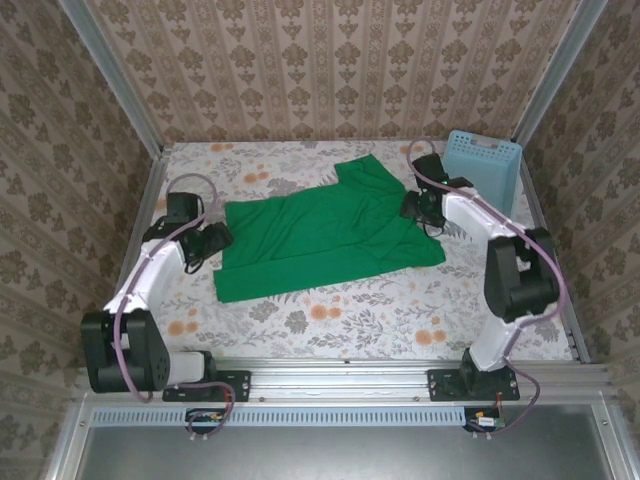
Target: Fold the inside-out t-shirt
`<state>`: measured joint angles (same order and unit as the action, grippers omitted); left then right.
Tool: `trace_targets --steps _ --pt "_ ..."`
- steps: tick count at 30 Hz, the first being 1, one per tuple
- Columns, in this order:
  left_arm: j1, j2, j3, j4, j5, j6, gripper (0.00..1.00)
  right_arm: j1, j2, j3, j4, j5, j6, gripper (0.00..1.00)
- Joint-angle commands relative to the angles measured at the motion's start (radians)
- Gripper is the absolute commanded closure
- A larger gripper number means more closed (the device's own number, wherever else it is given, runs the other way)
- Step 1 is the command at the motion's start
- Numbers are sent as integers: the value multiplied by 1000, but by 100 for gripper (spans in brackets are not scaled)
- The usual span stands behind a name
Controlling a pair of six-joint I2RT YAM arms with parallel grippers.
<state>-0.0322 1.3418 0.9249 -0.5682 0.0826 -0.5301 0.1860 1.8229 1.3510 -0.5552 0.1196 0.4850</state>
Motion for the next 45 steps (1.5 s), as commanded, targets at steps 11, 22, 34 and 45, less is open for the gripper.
trace_targets --steps 11,22,34,45 --pt "-9 430 401 -16 -32 45 31 26 102 145 -20 27 -50 40" --pt "-9 755 705 -29 -23 102 41 88 149 232 15 -21 -154 38" --pt "-3 887 792 -25 56 99 75 79 329 335 -62 -30 -122 38" --pt "88 735 654 56 -15 87 100 40 318 231 -115 45 51 42"
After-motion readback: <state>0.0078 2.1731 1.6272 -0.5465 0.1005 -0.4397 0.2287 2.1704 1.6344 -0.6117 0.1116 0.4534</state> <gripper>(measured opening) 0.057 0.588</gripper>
